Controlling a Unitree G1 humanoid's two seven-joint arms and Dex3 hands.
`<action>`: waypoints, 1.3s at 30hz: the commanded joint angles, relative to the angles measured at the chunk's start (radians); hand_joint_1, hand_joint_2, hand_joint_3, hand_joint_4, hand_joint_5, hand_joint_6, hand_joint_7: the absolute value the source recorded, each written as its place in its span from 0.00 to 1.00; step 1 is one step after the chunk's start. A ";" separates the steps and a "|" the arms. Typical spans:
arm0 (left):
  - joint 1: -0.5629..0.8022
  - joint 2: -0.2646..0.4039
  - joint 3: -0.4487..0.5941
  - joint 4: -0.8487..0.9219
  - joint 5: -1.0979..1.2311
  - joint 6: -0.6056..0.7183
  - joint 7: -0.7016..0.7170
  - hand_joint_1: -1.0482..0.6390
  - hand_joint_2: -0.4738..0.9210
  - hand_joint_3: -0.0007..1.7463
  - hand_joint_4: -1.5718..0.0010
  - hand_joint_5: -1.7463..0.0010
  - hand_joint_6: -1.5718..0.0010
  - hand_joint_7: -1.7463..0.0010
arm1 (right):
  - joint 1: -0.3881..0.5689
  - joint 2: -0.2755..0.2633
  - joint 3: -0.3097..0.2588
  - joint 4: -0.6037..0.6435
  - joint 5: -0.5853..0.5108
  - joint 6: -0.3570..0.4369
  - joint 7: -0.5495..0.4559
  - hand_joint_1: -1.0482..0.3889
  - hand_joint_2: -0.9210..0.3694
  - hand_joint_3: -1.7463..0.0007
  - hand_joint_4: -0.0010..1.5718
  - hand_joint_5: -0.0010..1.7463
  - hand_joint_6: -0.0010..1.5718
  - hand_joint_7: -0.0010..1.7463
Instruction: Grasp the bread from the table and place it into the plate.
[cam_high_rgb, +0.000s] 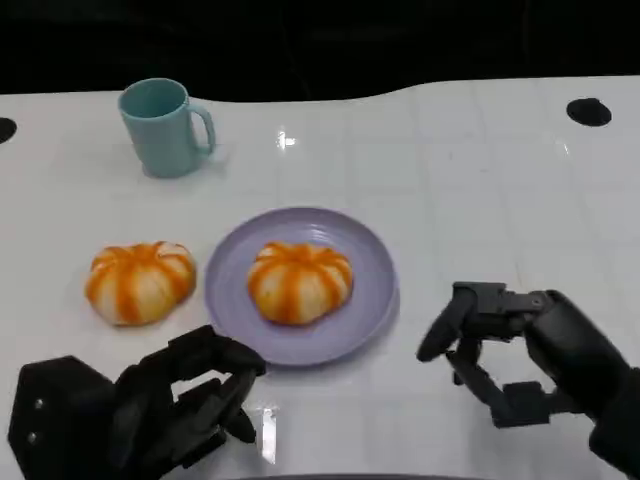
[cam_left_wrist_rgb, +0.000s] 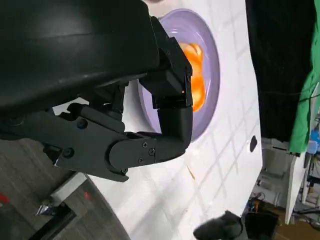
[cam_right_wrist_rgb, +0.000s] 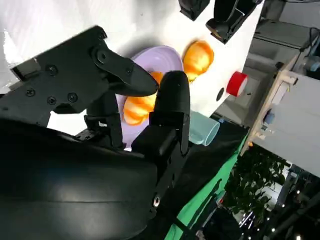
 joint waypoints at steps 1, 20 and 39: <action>-0.004 0.006 0.007 0.001 -0.008 -0.001 0.002 0.35 1.00 0.25 0.62 0.00 0.60 0.26 | 0.065 -0.036 -0.030 -0.081 0.015 0.067 0.005 0.64 0.34 0.30 0.49 1.00 0.45 0.82; 0.004 0.018 0.023 -0.002 -0.016 -0.011 -0.012 0.35 1.00 0.25 0.61 0.02 0.59 0.28 | 0.182 -0.012 -0.049 -0.131 -0.025 0.103 -0.082 0.59 0.28 0.36 0.55 1.00 0.41 0.91; -0.003 0.021 0.029 0.048 -0.015 -0.074 -0.016 0.36 1.00 0.24 0.61 0.02 0.58 0.29 | 0.181 -0.015 -0.050 -0.041 -0.040 0.002 -0.103 0.59 0.32 0.33 0.59 1.00 0.47 0.93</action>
